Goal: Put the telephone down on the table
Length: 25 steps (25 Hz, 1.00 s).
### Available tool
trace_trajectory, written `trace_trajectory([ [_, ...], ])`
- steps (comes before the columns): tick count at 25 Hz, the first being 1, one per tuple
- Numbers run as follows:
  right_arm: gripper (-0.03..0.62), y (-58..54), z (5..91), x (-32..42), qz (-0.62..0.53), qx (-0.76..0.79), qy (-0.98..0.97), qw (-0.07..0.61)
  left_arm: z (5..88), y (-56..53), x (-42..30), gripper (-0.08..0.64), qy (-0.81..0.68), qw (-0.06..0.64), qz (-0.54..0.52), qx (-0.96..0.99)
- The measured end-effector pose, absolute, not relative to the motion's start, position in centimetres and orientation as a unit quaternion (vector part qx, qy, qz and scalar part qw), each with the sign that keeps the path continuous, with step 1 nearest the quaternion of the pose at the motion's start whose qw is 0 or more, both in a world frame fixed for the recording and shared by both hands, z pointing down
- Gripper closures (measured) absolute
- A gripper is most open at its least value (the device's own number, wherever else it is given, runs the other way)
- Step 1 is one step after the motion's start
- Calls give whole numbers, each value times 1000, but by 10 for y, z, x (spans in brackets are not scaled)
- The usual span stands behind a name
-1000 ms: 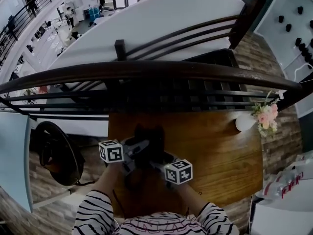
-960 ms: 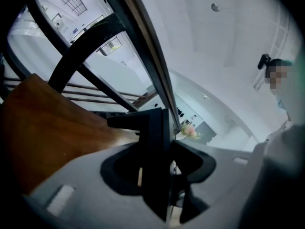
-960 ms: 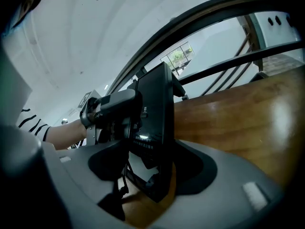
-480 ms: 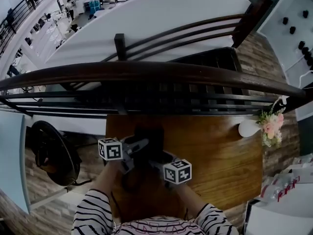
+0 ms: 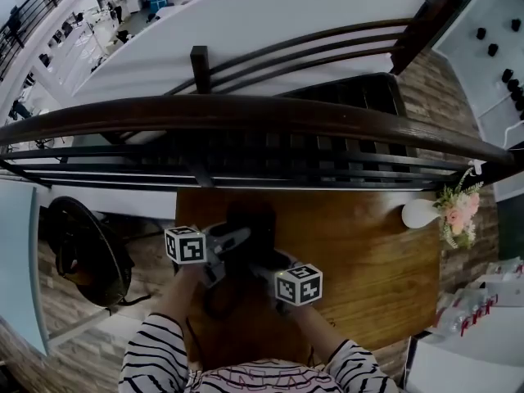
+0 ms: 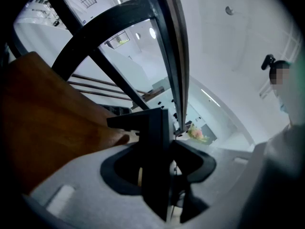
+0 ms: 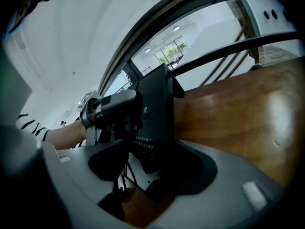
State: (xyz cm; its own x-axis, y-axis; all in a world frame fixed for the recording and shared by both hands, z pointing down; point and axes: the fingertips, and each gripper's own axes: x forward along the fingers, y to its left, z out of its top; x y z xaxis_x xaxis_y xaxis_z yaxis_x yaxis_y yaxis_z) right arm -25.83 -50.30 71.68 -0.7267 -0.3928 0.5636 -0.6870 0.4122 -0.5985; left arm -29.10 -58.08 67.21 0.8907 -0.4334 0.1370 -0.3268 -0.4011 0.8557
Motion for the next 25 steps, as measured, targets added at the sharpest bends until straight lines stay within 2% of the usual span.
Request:
trace_trajectory([
  [21, 301, -513, 722, -257, 436, 329, -822, 162, 683, -591, -292, 345, -246, 508, -59, 824],
  [25, 299, -507, 722, -257, 436, 337, -819, 161, 684, -586, -295, 283, -262, 506, -56, 820],
])
